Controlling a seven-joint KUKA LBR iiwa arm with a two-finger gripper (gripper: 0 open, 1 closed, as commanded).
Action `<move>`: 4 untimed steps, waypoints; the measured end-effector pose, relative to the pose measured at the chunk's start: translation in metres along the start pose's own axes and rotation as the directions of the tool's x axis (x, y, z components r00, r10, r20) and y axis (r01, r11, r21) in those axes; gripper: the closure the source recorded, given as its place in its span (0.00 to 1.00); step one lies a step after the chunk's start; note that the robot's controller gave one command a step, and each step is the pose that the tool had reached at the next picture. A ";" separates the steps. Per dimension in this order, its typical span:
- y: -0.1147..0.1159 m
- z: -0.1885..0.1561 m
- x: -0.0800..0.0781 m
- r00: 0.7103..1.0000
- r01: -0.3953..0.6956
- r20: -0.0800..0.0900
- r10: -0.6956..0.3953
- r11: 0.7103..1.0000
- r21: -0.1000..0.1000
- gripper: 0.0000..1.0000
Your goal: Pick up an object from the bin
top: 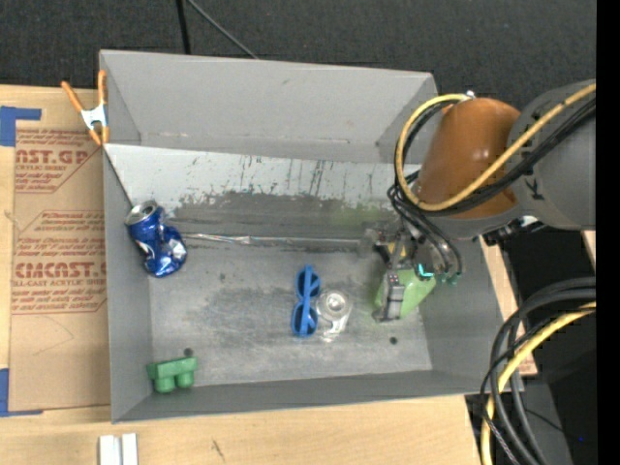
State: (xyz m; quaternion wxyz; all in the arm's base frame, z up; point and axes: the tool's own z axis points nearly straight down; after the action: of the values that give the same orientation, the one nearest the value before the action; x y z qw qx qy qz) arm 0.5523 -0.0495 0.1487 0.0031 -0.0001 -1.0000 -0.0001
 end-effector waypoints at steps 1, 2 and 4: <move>-0.077 0.053 -0.022 0.893 0.451 0.004 -0.451 0.893 0.004 0.00; -0.074 0.051 -0.023 0.892 0.452 0.008 -0.452 0.892 0.001 1.00; -0.007 -0.031 -0.001 0.225 0.974 0.005 -0.974 0.225 0.014 1.00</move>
Offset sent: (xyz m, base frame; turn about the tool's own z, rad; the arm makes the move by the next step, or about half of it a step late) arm 0.0221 -0.0753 -0.0512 -0.4700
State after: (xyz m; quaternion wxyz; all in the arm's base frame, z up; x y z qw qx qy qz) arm 0.5539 -0.0565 0.1799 -0.0042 0.6223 -0.7827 0.0018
